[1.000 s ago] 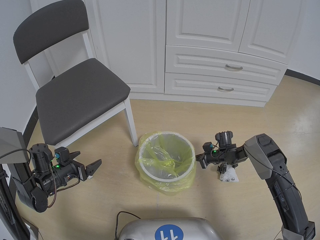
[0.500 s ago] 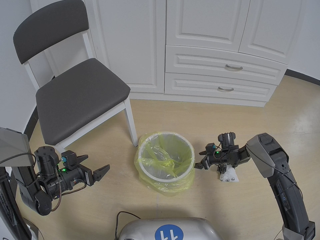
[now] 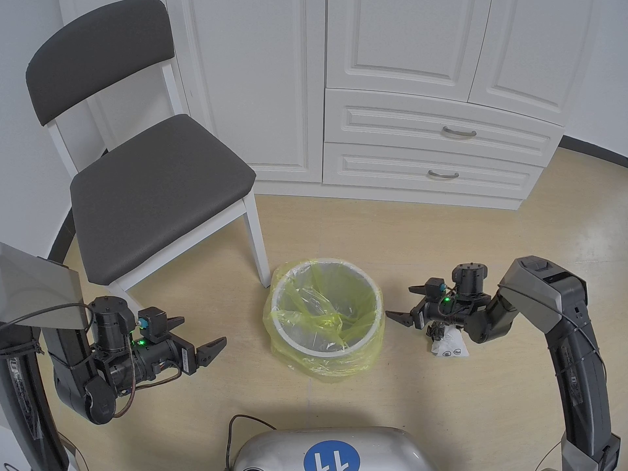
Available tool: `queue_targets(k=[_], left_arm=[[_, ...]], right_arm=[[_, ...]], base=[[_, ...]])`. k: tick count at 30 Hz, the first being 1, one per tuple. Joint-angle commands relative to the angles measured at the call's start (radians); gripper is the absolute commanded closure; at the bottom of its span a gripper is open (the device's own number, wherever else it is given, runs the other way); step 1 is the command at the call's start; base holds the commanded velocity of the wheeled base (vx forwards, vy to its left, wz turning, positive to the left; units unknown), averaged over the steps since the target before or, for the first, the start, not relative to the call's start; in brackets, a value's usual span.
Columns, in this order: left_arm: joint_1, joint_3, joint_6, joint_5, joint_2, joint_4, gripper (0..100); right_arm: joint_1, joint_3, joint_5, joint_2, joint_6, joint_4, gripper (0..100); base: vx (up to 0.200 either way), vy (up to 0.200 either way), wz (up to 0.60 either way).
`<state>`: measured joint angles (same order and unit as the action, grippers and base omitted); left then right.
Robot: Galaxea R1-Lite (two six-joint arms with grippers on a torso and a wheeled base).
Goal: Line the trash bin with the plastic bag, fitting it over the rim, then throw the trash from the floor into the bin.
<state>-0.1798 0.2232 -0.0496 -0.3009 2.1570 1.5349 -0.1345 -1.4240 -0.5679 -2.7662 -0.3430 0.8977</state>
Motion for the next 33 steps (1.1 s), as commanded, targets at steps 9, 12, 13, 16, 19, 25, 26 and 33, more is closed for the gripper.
queue_targets(k=[9,12,13,16,19,25,26,33], left_arm=[[-0.060,0.154,-0.003,0.147,0.176,-0.001,0],[-0.060,0.278,-0.004,0.206,0.261,-0.002,0],[-0.058,0.315,-0.007,0.203,0.290,-0.004,0],[-0.055,0.478,-0.050,0.160,0.408,-0.021,0],[-0.053,0.585,-0.065,0.124,0.452,-0.116,0],[-0.055,0.762,-0.067,0.103,0.460,-0.371,0],[-0.055,0.782,-0.067,0.103,0.465,-0.387,0],[-0.055,0.989,-0.059,0.028,0.500,-0.578,0]], right_arm=[[0.069,0.220,0.011,0.209,0.019,0.237,0],[0.064,0.287,0.052,0.281,0.025,0.239,0],[0.058,0.301,0.086,0.298,0.027,0.239,0],[0.042,0.344,0.214,0.341,0.030,0.248,0],[0.033,0.379,0.263,0.375,0.038,0.248,0],[0.044,0.361,0.273,0.399,0.088,0.248,0],[0.045,0.355,0.275,0.401,0.093,0.247,0],[0.076,0.306,0.279,0.402,0.142,0.245,0]], base=[[0.000,0.000,0.00],[0.000,0.000,0.00],[0.000,0.000,0.00],[0.000,0.000,0.00],[0.000,0.000,0.00],[0.000,0.000,0.00],[0.000,0.000,0.00],[0.000,0.000,0.00]])
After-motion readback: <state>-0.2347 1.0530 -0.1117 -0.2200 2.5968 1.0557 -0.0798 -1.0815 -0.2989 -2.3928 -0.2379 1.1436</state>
